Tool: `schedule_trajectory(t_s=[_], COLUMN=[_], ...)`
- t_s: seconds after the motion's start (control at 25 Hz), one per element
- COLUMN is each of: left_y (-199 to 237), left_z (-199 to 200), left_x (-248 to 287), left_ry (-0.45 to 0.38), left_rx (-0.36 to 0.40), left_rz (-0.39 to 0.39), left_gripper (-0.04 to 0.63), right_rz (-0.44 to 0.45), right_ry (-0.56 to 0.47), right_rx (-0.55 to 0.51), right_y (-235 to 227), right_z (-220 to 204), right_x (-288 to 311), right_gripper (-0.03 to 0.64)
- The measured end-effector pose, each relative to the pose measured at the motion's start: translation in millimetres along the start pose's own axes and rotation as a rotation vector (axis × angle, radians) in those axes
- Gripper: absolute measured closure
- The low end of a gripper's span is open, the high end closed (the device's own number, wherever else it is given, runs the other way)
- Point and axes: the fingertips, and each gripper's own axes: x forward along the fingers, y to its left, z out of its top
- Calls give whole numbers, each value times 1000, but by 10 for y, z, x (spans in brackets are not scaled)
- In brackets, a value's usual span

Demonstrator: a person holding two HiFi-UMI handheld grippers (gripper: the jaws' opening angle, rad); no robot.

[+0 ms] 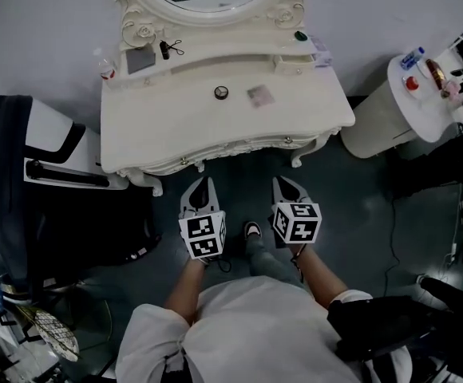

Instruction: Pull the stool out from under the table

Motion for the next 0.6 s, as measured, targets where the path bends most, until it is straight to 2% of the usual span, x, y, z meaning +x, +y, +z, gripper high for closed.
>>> schedule_trajectory(t_s=[0.32, 0.6], left_y=[-284, -303], left_z=[28, -55], left_x=[219, 286], left_ry=[-2, 2], left_rx=[-28, -46], left_rz=[80, 175], left_gripper=[601, 601], right_rz=[98, 176], right_ry=[32, 64], right_rx=[-42, -73], right_y=[-344, -473], right_z=[81, 47], right_x=[189, 401], right_gripper=[618, 618])
